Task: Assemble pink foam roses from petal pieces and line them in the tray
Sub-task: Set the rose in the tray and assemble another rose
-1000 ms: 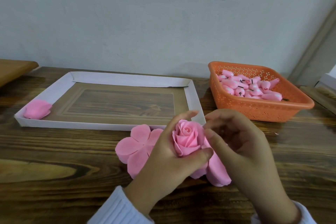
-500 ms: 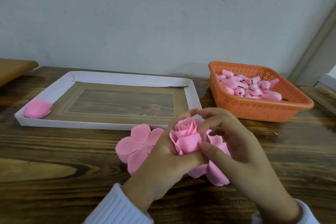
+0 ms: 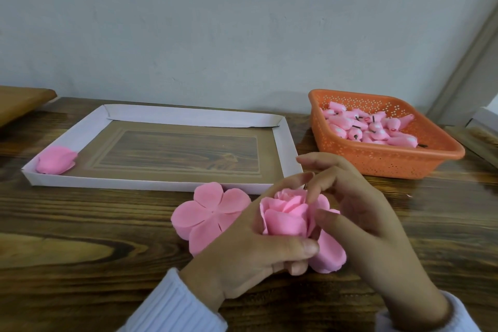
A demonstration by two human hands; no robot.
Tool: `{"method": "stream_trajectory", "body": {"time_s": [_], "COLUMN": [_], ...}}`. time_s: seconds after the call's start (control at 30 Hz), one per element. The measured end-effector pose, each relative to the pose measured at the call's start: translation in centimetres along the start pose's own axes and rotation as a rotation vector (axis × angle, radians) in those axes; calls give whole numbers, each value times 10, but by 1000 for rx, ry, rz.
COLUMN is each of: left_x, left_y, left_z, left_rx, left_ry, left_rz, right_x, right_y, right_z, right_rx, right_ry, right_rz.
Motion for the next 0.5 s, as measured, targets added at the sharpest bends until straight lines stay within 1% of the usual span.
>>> {"method": "stream_trajectory", "body": {"time_s": [0.1,0.2,0.33,0.4,0.5], "left_x": [0,0,-4,-7,-8], "left_y": [-2,-4,-4,-3,-2], "left_z": [0,0,0,0,0], "left_rx": [23,57,116,122,115], "left_ry": [-25,-31,-80,-107,-125], "left_rz": [-36,-64,-82,-80,-107], "right_x": [-1,-1,-6,-9,-8], "right_y": [1,4,1,-2,-2], "right_z": [-1,-2,-3,-2,-2], "right_rx": [-35,-61,-51,-45,-87], "right_ry": [-46,-74,-145,-178,-162], "right_rz": [34,15,8,37,139]}}
Point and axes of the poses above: each hand's wrist, its own z-axis towards the middle knuckle, its own x-axis out of the back of the hand, y = z × x, the point moved 5 cm from there along z, towards the middle knuckle, and after that the axes turned 4 degrees about -x, right-handed, at the moved point
